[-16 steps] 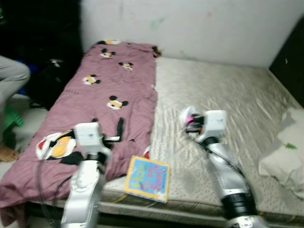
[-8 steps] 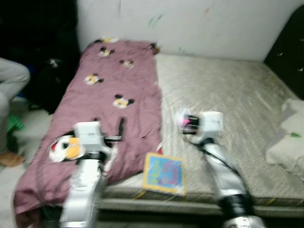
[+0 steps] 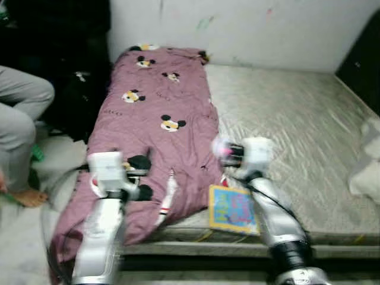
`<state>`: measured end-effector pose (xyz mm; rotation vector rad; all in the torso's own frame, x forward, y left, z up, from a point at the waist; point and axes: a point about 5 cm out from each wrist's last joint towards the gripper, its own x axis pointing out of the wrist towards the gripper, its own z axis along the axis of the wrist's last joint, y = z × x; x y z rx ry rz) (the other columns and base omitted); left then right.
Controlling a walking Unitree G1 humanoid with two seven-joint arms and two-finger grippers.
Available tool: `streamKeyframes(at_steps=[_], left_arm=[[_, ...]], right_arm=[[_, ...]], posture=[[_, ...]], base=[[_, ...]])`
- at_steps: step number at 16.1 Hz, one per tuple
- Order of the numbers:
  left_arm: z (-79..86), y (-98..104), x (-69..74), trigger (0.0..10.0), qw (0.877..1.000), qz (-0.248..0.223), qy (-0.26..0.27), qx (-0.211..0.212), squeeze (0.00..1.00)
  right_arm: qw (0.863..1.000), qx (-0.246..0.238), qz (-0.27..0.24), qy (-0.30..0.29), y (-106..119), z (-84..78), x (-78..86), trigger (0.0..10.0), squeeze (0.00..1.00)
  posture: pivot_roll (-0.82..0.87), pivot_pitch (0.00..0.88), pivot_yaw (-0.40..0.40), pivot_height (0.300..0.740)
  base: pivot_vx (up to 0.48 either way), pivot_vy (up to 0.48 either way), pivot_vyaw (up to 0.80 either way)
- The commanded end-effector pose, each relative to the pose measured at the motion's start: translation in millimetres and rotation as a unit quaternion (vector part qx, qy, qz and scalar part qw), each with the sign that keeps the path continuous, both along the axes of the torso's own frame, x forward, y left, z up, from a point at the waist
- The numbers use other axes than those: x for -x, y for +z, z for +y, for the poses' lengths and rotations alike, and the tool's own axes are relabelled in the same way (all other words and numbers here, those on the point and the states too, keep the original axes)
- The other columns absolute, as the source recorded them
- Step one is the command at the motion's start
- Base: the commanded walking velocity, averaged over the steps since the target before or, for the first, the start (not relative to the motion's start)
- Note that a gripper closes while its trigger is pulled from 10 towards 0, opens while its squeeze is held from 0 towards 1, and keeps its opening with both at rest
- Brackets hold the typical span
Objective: Clean up the room
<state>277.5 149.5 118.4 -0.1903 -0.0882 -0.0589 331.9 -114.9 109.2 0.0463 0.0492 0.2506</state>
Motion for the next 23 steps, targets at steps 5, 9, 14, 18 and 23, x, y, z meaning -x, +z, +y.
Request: streamKeyframes(at_steps=[5,9,14,18,23], left_arm=[[-10.9,-1.2,-0.5,10.0,1.0,0.002,-0.017,0.007,0.0],[-8.6,-0.9,-4.6,10.0,1.0,0.002,-0.017,0.005,0.0],[-7.1,-1.0,-2.2,10.0,1.0,-0.004,-0.005,-0.004,0.0],[-9.9,-1.3,-1.9,10.0,1.0,-0.004,-0.008,-0.004,0.0],[-7.5,-1.1,-1.6,10.0,1.0,-0.005,-0.002,-0.008,0.0]], right_arm=[[0.999,0.046,-0.007,-0.01,-0.1,-8.7,-0.7,10.0,0.0],[0.999,0.032,-0.007,-0.025,0.3,-11.2,-1.9,10.0,0.0],[0.999,0.026,-0.011,-0.02,1.2,-8.3,-2.8,10.0,0.0],[1.0,0.019,-0.012,-0.014,1.7,-8.4,-2.5,10.0,0.0],[1.0,0.022,-0.017,-0.002,2.5,-4.9,-1.3,10.0,0.0]], posture=[[-0.07,0.015,-0.049,0.74],[-0.07,0.008,-0.041,0.74],[-0.06,0.007,-0.042,0.74],[-0.06,0.016,-0.042,0.74],[-0.06,0.021,-0.045,0.74]], base=[[0.0,0.472,0.0],[0.0,0.472,0.0],[0.0,0.284,0.0],[0.0,0.0,0.0],[0.0,0.0,0.8]])
